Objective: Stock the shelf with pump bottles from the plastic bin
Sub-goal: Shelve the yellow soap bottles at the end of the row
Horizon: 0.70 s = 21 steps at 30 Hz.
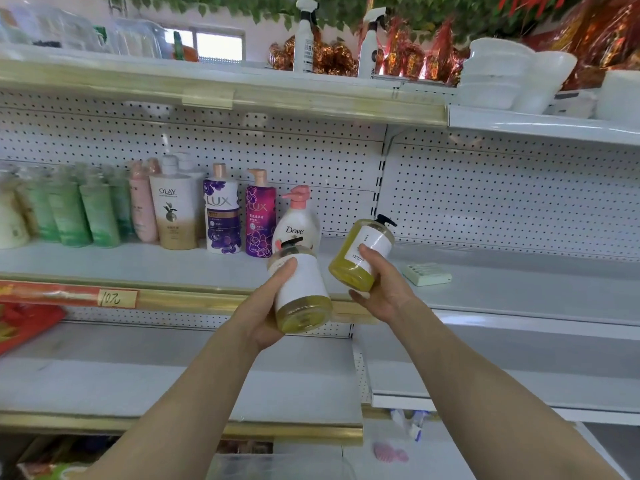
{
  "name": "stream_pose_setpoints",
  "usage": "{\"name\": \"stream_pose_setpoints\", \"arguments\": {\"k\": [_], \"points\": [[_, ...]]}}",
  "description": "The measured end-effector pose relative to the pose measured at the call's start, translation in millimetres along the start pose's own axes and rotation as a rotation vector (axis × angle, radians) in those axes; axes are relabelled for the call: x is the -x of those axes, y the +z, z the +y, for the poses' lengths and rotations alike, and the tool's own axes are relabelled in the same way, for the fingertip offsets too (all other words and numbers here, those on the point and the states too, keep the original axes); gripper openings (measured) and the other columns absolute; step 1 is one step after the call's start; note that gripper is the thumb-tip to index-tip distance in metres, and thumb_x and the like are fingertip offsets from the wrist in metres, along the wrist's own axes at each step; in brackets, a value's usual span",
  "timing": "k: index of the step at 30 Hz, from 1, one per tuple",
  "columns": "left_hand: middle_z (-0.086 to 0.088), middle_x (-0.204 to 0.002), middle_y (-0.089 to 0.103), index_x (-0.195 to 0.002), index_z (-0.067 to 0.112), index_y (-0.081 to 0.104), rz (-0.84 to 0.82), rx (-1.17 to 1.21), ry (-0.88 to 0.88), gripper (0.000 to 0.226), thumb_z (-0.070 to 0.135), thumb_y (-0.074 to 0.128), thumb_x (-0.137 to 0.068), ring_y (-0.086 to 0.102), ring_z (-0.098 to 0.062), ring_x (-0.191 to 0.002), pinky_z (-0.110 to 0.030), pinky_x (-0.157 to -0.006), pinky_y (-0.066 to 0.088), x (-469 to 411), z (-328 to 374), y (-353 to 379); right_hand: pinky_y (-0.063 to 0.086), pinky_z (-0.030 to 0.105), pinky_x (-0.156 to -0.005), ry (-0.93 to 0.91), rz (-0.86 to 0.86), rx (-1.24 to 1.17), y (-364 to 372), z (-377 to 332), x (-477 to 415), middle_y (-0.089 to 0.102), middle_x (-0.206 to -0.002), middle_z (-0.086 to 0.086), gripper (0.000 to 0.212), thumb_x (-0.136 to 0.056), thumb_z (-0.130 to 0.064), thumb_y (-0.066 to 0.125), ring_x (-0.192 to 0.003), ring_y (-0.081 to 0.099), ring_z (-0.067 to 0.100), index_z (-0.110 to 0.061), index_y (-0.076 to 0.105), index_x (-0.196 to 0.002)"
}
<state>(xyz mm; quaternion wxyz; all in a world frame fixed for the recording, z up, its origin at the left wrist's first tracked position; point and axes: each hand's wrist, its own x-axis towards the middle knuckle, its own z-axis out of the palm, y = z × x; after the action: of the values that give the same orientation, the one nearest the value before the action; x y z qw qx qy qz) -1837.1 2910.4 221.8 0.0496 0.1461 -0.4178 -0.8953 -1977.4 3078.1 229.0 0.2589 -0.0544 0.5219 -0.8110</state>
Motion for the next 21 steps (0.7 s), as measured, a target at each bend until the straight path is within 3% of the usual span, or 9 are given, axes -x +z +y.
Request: {"name": "stream_pose_setpoints", "arguments": {"k": [4,8,10,14,17,21], "points": [[-0.016,-0.112,0.072,-0.123,0.007,0.061,0.003,-0.182,0.022,0.065,0.040,0.076,-0.069,0.070,-0.031,-0.104,-0.043,-0.084,0.056,-15.9,-0.5,0.4,0.056,0.028,-0.081,-0.051,0.036,0.069,-10.4,-13.3,-34.4,0.074,-0.112,0.004,0.049,-0.082,-0.020,0.079,-0.102,0.070,0.018,-0.016,0.060,-0.127],[-0.013,-0.112,0.073,-0.125,0.010,0.061,0.027,-0.319,0.066,0.066,0.041,0.082,-0.071,0.069,-0.029,-0.106,-0.041,-0.085,0.056,-34.4,-3.4,-0.7,0.059,0.035,-0.084,-0.086,0.040,0.209,-23.9,-13.2,-74.4,0.071,-0.120,0.006,0.085,-0.058,-0.020,0.092,-0.108,0.069,0.024,-0.012,0.055,-0.135],[-0.011,-0.114,0.073,-0.128,0.014,0.059,0.039,-0.346,0.095,0.074,0.044,0.085,-0.065,0.068,-0.029,-0.108,-0.042,-0.083,0.057,-43.9,-5.7,-4.1,0.058,0.039,-0.089,-0.109,0.080,0.292,-29.5,-11.0,-90.7,0.072,-0.118,0.005,0.093,-0.047,-0.022,0.094,-0.105,0.070,0.024,-0.012,0.057,-0.131],[-0.010,-0.118,0.071,-0.131,0.019,0.056,0.060,-0.348,0.140,0.086,0.047,0.086,-0.056,0.067,-0.030,-0.110,-0.045,-0.085,0.057,-60.6,-7.8,-11.9,0.055,0.042,-0.096,-0.139,0.149,0.484,-43.8,-2.7,-123.0,0.071,-0.114,0.000,0.082,-0.048,-0.026,0.096,-0.103,0.067,0.019,-0.018,0.061,-0.121],[-0.008,-0.118,0.071,-0.131,0.021,0.056,0.076,-0.353,0.164,0.085,0.047,0.086,-0.055,0.067,-0.029,-0.111,-0.047,-0.088,0.056,-70.5,-8.4,-13.0,0.056,0.042,-0.095,-0.158,0.160,0.599,-50.0,3.1,-144.1,0.069,-0.114,-0.004,0.089,-0.041,-0.035,0.096,-0.104,0.066,0.018,-0.023,0.059,-0.121],[-0.009,-0.120,0.070,-0.130,0.023,0.057,0.080,-0.345,0.187,0.080,0.046,0.084,-0.058,0.066,-0.029,-0.111,-0.048,-0.089,0.056,-81.4,-9.9,-10.8,0.051,0.032,-0.087,-0.215,0.116,0.753,-47.4,2.9,-165.5,0.065,-0.114,-0.009,0.081,-0.056,-0.031,0.096,-0.103,0.062,0.014,-0.025,0.054,-0.125]]}}
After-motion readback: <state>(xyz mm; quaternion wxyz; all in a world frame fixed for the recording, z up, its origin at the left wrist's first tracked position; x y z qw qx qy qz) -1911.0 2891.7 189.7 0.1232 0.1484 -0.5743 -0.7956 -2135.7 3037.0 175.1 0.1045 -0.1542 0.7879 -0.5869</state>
